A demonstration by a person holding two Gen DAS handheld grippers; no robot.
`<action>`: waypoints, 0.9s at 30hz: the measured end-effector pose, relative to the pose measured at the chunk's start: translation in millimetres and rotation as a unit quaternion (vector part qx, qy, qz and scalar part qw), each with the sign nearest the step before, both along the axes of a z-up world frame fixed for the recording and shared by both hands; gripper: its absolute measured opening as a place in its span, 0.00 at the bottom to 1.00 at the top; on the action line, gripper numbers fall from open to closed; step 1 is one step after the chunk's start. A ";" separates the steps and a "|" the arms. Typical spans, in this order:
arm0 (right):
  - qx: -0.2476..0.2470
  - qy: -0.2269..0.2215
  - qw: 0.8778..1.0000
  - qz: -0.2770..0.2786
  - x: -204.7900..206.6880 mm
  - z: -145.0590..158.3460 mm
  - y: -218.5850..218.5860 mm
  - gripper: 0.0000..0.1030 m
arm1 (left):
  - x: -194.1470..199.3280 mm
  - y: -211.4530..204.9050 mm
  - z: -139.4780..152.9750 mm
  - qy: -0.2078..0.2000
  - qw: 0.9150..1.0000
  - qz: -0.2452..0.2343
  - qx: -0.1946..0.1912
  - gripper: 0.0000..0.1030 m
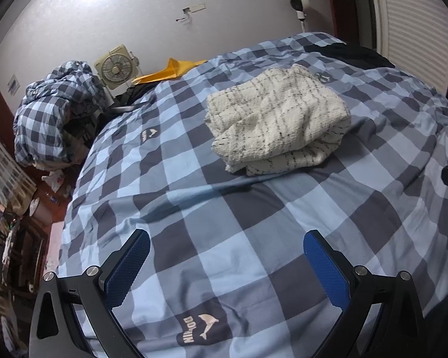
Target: Fold small clothes
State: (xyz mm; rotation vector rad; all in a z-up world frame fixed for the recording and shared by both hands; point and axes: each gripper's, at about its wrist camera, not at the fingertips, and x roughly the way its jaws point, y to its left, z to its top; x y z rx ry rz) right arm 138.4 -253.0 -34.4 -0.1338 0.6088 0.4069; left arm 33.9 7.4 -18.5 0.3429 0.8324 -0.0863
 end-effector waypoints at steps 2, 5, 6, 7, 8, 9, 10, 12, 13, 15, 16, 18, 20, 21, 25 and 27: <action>-0.003 0.001 1.000 0.002 1.1 -1.0 -0.3 0.97 | -1.1 -2.7 -1.1 0.002 1.000 -0.007 0.003 1.00; -0.005 0.001 1.000 0.004 1.9 -1.0 -0.8 0.97 | -1.6 -5.4 -2.5 0.004 1.000 -0.015 0.007 1.00; -0.005 0.002 1.000 0.004 1.9 -0.7 -0.4 0.97 | -1.5 -5.8 -2.8 0.005 1.000 -0.017 0.006 1.00; -0.007 0.002 1.000 0.006 2.3 -0.7 -0.5 0.97 | -1.5 -6.1 -3.1 0.007 1.000 -0.018 0.006 1.00; -0.009 0.001 1.000 0.007 2.2 -0.9 -0.6 0.97 | -1.1 -6.2 -3.9 0.009 1.000 -0.019 0.005 1.00; -0.010 0.001 1.000 0.009 3.5 -0.5 -0.5 0.97 | -1.2 -6.4 -4.6 0.010 1.000 -0.019 0.006 1.00; -0.012 0.000 1.000 0.010 3.5 -0.7 -0.6 0.97 | -1.1 -6.6 -5.0 0.011 1.000 -0.020 0.007 1.00; -0.014 -0.001 1.000 0.013 3.9 -0.5 -0.3 0.97 | -0.7 -7.2 -6.2 0.013 1.000 -0.022 0.010 1.00; -0.015 -0.002 1.000 0.014 4.0 -0.3 -0.3 0.97 | -0.4 -7.4 -6.5 0.014 1.000 -0.023 0.010 1.00; -0.016 -0.002 1.000 0.017 4.7 0.1 -0.4 0.97 | -0.2 -7.9 -6.9 0.016 1.000 -0.026 0.009 1.00; -0.016 -0.002 1.000 0.017 4.6 0.2 -0.3 0.97 | -0.1 -8.4 -7.2 0.016 0.999 -0.027 0.009 1.00; -0.015 -0.002 1.000 0.017 4.5 0.2 -0.2 0.97 | -0.2 -9.3 -8.3 0.017 0.999 -0.029 0.012 1.00; -0.015 -0.002 1.000 0.017 4.0 0.0 -1.0 0.97 | 0.0 -9.8 -8.9 0.019 0.999 -0.031 0.012 1.00; -0.015 -0.003 1.000 0.018 4.9 0.9 0.0 0.97 | 0.0 -9.8 -9.1 0.020 0.999 -0.031 0.011 1.00; -0.015 -0.003 1.000 0.019 5.0 1.4 0.0 0.97 | 0.4 -9.7 -8.9 0.022 0.999 -0.033 0.008 1.00; -0.015 -0.003 1.000 0.019 4.8 1.4 0.0 0.97 | -0.8 -8.9 -8.3 0.022 0.999 -0.035 0.002 1.00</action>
